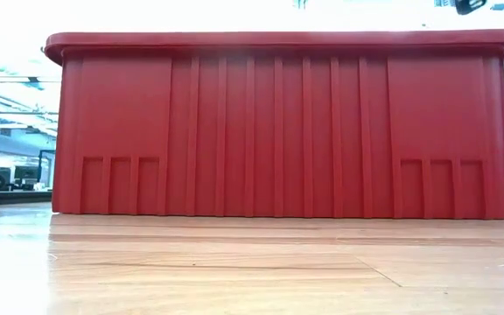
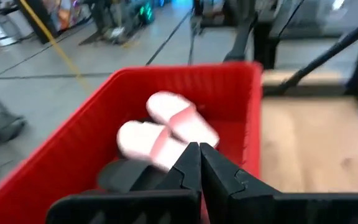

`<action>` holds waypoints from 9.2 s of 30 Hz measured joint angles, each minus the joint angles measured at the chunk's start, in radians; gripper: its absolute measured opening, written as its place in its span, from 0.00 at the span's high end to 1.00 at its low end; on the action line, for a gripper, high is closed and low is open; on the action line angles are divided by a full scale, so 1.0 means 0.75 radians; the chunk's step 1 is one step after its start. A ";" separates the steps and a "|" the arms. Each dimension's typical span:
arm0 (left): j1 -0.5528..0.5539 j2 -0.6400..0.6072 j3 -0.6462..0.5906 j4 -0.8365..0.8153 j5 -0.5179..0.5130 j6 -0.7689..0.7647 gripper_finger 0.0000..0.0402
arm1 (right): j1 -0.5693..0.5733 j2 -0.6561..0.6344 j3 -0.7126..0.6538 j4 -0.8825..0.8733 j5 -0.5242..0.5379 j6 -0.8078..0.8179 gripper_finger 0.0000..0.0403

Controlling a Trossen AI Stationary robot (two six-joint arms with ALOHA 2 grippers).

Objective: Pick and place slides into bin
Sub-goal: Return to Home Position

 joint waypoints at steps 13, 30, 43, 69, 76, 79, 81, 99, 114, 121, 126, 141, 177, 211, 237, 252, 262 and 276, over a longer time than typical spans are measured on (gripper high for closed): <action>0.059 -0.561 -0.660 0.715 0.354 0.247 1.00 | -0.001 -0.343 -0.300 0.279 -0.093 0.143 1.00; 0.118 -1.167 -1.116 0.795 0.532 0.207 1.00 | -0.002 -0.383 -0.382 0.311 -0.151 0.209 1.00; 0.118 -1.409 -1.228 0.654 0.763 0.172 1.00 | -0.002 -0.383 -0.382 0.309 -0.434 0.215 1.00; 0.118 -1.408 -1.228 0.473 1.027 0.165 1.00 | 0.141 -0.384 -1.101 1.722 -1.159 0.946 1.00; 0.118 -1.408 -1.228 0.441 1.130 0.242 1.00 | 0.257 -0.380 -1.102 1.722 -1.174 1.011 1.00; 0.118 -1.408 -1.228 0.440 1.139 0.271 1.00 | 0.300 -0.381 -1.103 1.724 -1.175 0.944 1.00; 0.118 -1.408 -1.227 0.439 1.141 0.289 1.00 | 0.326 -0.380 -1.104 1.723 -1.175 0.873 1.00; 0.117 -1.407 -1.230 0.398 1.575 0.113 0.95 | 0.505 -0.380 -1.106 1.586 -1.175 0.782 1.00; 0.048 -1.407 -1.589 0.812 1.845 0.174 0.94 | 0.610 -0.380 -1.107 1.586 -1.177 0.692 1.00; 0.000 -1.407 -1.745 1.017 1.993 0.190 0.94 | 0.671 -0.380 -1.107 1.586 -1.173 0.694 1.00; -0.044 -1.404 -1.745 1.013 2.076 0.221 0.94 | 0.698 -0.380 -1.107 1.584 -1.174 0.723 1.00; -0.070 -1.403 -1.745 1.007 2.077 0.207 0.94 | 0.703 -0.380 -1.107 1.405 -1.173 0.477 1.00; -0.070 -1.403 -1.746 1.026 1.889 0.060 0.94 | 0.702 -0.380 -1.107 1.286 -1.102 0.307 1.00; -0.070 -1.403 -1.746 1.028 1.888 0.062 0.94 | 0.702 -0.380 -1.107 1.286 -1.103 0.306 1.00; -0.070 -1.403 -1.746 1.028 1.889 0.061 0.94 | 0.702 -0.379 -1.107 1.286 -1.104 0.306 1.00; -0.070 -1.403 -1.746 1.028 1.888 0.061 0.94 | 0.702 -0.380 -1.107 1.286 -1.104 0.306 1.00; -0.070 -1.403 -1.746 1.028 1.888 0.061 0.94 | 0.702 -0.380 -1.107 1.286 -1.104 0.306 1.00; -0.070 -1.403 -1.746 1.028 1.888 0.061 0.94 | 0.702 -0.380 -1.107 1.286 -1.104 0.306 1.00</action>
